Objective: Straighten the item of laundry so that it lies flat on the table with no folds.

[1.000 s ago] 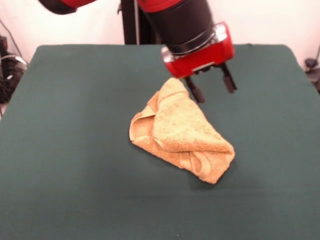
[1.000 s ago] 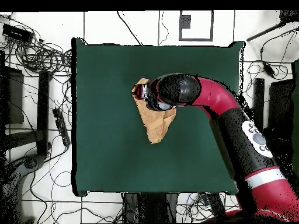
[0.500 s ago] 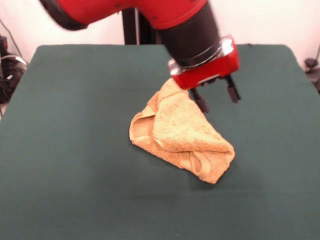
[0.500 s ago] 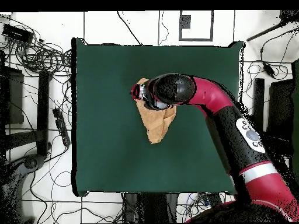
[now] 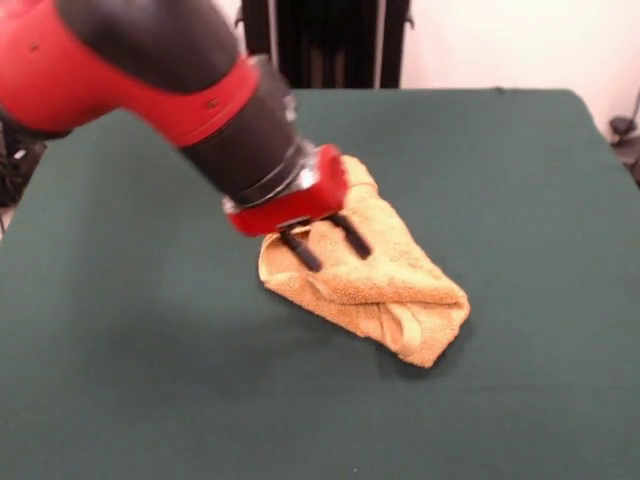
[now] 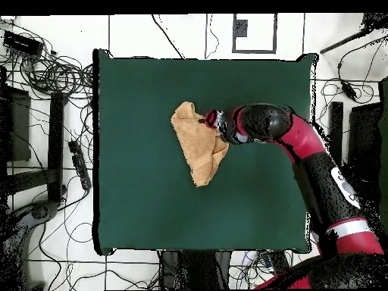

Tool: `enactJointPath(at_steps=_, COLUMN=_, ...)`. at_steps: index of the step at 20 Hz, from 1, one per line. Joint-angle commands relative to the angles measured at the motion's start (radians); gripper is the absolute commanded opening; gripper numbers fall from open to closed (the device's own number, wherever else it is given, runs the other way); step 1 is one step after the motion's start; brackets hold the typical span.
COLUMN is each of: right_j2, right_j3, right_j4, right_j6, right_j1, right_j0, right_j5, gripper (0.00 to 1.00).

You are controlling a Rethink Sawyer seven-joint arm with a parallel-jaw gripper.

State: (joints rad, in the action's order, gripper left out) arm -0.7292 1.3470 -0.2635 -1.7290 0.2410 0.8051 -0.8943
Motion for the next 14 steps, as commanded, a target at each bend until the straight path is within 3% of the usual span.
enactJointPath(at_steps=1, right_j2=-0.056, right_j3=-0.072, right_j4=-0.023, right_j6=0.332, right_j1=-0.086, right_j0=-0.009, right_j5=-0.158, gripper=1.0)
enactJointPath(at_steps=6, right_j2=-0.071, right_j3=-0.03, right_j4=-0.053, right_j6=0.349, right_j1=-0.181, right_j0=0.035, right_j5=-0.07, gripper=1.0)
enactJointPath(at_steps=14, right_j2=-0.077, right_j3=0.055, right_j4=-0.079, right_j6=0.258, right_j1=-0.154, right_j0=0.035, right_j5=0.0, gripper=1.0)
